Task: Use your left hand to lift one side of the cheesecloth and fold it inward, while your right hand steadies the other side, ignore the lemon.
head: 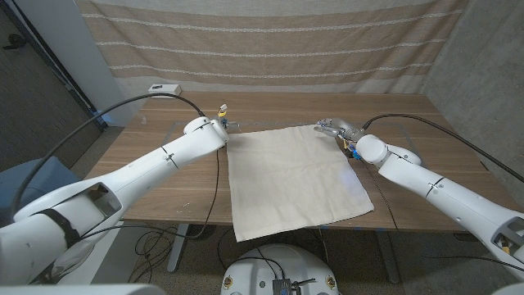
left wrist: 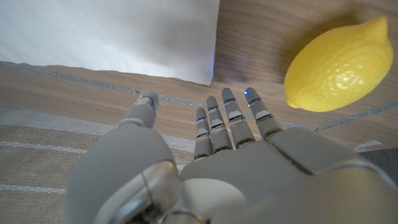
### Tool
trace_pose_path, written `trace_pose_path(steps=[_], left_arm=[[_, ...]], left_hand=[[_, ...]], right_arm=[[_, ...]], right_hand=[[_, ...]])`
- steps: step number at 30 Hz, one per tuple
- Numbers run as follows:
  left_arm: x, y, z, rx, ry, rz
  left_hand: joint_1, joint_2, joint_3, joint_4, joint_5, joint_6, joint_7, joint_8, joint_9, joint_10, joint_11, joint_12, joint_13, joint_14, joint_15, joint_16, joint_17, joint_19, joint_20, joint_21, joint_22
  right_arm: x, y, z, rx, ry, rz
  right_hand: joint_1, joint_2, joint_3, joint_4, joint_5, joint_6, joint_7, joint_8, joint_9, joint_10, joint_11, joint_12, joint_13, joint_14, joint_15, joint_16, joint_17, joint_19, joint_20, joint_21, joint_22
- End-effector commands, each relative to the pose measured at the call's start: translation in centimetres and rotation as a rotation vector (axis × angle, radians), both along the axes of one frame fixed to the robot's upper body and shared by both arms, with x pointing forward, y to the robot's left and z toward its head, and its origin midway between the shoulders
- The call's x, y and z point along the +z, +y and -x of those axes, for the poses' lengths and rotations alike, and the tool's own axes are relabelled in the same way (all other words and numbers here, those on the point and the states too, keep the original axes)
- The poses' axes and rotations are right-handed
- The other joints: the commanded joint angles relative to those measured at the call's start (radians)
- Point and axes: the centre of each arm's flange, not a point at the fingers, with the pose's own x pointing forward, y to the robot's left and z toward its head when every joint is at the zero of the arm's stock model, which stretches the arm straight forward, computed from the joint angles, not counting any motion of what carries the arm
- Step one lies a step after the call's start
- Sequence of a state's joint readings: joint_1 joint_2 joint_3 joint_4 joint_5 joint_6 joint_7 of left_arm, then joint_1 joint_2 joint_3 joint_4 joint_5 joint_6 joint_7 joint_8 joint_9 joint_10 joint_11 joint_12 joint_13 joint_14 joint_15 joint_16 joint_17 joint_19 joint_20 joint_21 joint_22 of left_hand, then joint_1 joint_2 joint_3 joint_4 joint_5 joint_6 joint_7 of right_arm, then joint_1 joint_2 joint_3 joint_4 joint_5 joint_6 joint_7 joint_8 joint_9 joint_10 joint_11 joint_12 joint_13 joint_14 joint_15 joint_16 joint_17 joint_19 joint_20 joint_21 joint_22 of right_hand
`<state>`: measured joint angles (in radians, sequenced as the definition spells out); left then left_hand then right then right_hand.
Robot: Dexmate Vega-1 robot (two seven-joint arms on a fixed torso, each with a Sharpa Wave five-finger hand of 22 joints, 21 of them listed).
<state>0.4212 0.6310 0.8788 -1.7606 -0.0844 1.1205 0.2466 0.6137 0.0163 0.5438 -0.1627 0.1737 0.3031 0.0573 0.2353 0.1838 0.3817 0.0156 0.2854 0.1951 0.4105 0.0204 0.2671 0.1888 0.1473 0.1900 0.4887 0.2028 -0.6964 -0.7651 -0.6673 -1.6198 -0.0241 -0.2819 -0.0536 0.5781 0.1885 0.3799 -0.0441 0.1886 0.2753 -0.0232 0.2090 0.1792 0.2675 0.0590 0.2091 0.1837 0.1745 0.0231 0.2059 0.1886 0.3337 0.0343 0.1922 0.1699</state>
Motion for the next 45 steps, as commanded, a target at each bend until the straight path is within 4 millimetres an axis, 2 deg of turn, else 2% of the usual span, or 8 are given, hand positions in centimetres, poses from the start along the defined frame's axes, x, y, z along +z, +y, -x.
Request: trace_pose_path(steps=[1, 7, 16, 20, 30, 35, 37, 45], left_arm=[[-0.2, -1.7, -0.6, -0.001, 0.052, -0.070], [-0.1, -2.7, -0.3, 0.050, 0.032, -0.159], [-0.7, -3.5, -0.8, 0.105, 0.017, -0.230], [-1.1, -3.8, -1.1, 0.153, -0.013, -0.256], [-2.8, -4.5, -2.3, 0.202, -0.091, -0.328], [-3.4, -4.6, -2.5, 0.186, -0.158, -0.315], [-3.4, -4.6, -2.2, 0.176, -0.191, -0.297], [-1.9, -4.8, 0.3, 0.210, -0.320, -0.287]], left_hand=[[0.042, 0.005, -0.018, -0.005, -0.002, 0.058, -0.009, 0.007, 0.004, 0.083, -0.020, 0.022, 0.001, 0.050, -0.022, 0.017, 0.000, 0.021, -0.012, 0.014, 0.003], [0.109, 0.008, -0.037, -0.009, 0.002, 0.172, -0.026, 0.026, 0.006, 0.248, -0.052, 0.059, 0.004, 0.108, -0.052, 0.028, -0.001, 0.045, -0.029, 0.026, 0.004], [0.206, 0.033, -0.037, -0.015, 0.011, 0.298, -0.020, 0.047, 0.008, 0.355, -0.100, 0.073, 0.003, 0.198, -0.097, 0.056, 0.001, 0.072, -0.056, 0.045, 0.007], [0.292, 0.074, -0.020, -0.021, 0.025, 0.413, -0.013, 0.064, 0.007, 0.456, -0.129, 0.089, -0.001, 0.269, -0.129, 0.079, 0.003, 0.101, -0.073, 0.069, 0.011], [0.497, 0.100, -0.021, -0.030, 0.031, 0.656, -0.041, 0.105, 0.017, 0.684, -0.177, 0.148, 0.019, 0.451, -0.198, 0.167, 0.024, 0.192, -0.123, 0.157, 0.027], [0.598, 0.095, -0.070, -0.025, 0.027, 0.695, -0.034, 0.110, 0.035, 0.704, -0.186, 0.187, 0.078, 0.528, -0.224, 0.254, 0.089, 0.220, -0.142, 0.212, 0.041], [0.638, 0.090, -0.092, -0.023, 0.027, 0.708, -0.023, 0.118, 0.050, 0.701, -0.143, 0.203, 0.114, 0.545, -0.227, 0.286, 0.119, 0.236, -0.146, 0.247, 0.051], [0.683, 0.083, -0.116, -0.019, 0.035, 0.713, -0.011, 0.131, 0.079, 0.706, -0.148, 0.227, 0.165, 0.560, -0.233, 0.310, 0.149, 0.260, -0.147, 0.303, 0.066]], right_arm=[[-0.3, 0.1, 0.0, 0.000, 0.018, 0.024], [-0.4, 0.2, -0.1, -0.002, 0.038, 0.041], [-0.4, 0.4, -0.4, -0.006, 0.090, 0.075], [-0.6, 0.2, -0.5, -0.010, 0.110, 0.077], [-1.0, -0.2, 0.0, -0.024, 0.120, 0.075], [-1.2, -0.5, 0.1, -0.027, 0.121, 0.070], [-1.1, -0.5, 0.2, -0.027, 0.120, 0.069], [-1.1, -0.7, 0.4, -0.027, 0.108, 0.067]], right_hand=[[0.004, 0.000, 0.008, 0.002, -0.003, 0.013, -0.001, 0.002, 0.005, 0.006, -0.001, -0.001, 0.004, 0.003, -0.001, 0.001, 0.006, -0.006, 0.000, 0.000, 0.002], [-0.001, 0.004, 0.016, 0.009, -0.003, 0.052, 0.000, 0.010, 0.005, 0.038, -0.005, 0.007, 0.005, 0.025, -0.010, 0.010, 0.008, 0.010, -0.003, 0.006, 0.002], [-0.039, 0.003, 0.038, 0.053, -0.001, 0.155, 0.015, 0.024, 0.004, 0.120, 0.001, 0.020, 0.004, 0.075, -0.011, 0.024, 0.013, 0.040, 0.003, 0.014, 0.002], [-0.050, 0.001, 0.043, 0.064, 0.000, 0.167, 0.021, 0.021, 0.004, 0.135, 0.005, 0.021, 0.004, 0.098, -0.006, 0.029, 0.012, 0.058, 0.010, 0.019, 0.002], [-0.057, -0.005, 0.057, 0.069, 0.002, 0.186, 0.029, 0.015, 0.004, 0.155, 0.012, 0.019, 0.004, 0.134, -0.007, 0.031, 0.006, 0.097, 0.018, 0.028, 0.002], [-0.057, -0.007, 0.062, 0.069, 0.003, 0.191, 0.031, 0.014, 0.004, 0.159, 0.014, 0.018, 0.004, 0.139, -0.008, 0.029, 0.004, 0.104, 0.018, 0.029, 0.002], [-0.057, -0.007, 0.063, 0.069, 0.003, 0.191, 0.031, 0.013, 0.004, 0.160, 0.013, 0.017, 0.004, 0.139, -0.008, 0.028, 0.004, 0.105, 0.019, 0.028, 0.002], [-0.059, -0.008, 0.067, 0.070, 0.003, 0.191, 0.031, 0.009, 0.004, 0.157, 0.011, 0.013, 0.003, 0.139, -0.008, 0.024, 0.003, 0.107, 0.015, 0.027, 0.002]])
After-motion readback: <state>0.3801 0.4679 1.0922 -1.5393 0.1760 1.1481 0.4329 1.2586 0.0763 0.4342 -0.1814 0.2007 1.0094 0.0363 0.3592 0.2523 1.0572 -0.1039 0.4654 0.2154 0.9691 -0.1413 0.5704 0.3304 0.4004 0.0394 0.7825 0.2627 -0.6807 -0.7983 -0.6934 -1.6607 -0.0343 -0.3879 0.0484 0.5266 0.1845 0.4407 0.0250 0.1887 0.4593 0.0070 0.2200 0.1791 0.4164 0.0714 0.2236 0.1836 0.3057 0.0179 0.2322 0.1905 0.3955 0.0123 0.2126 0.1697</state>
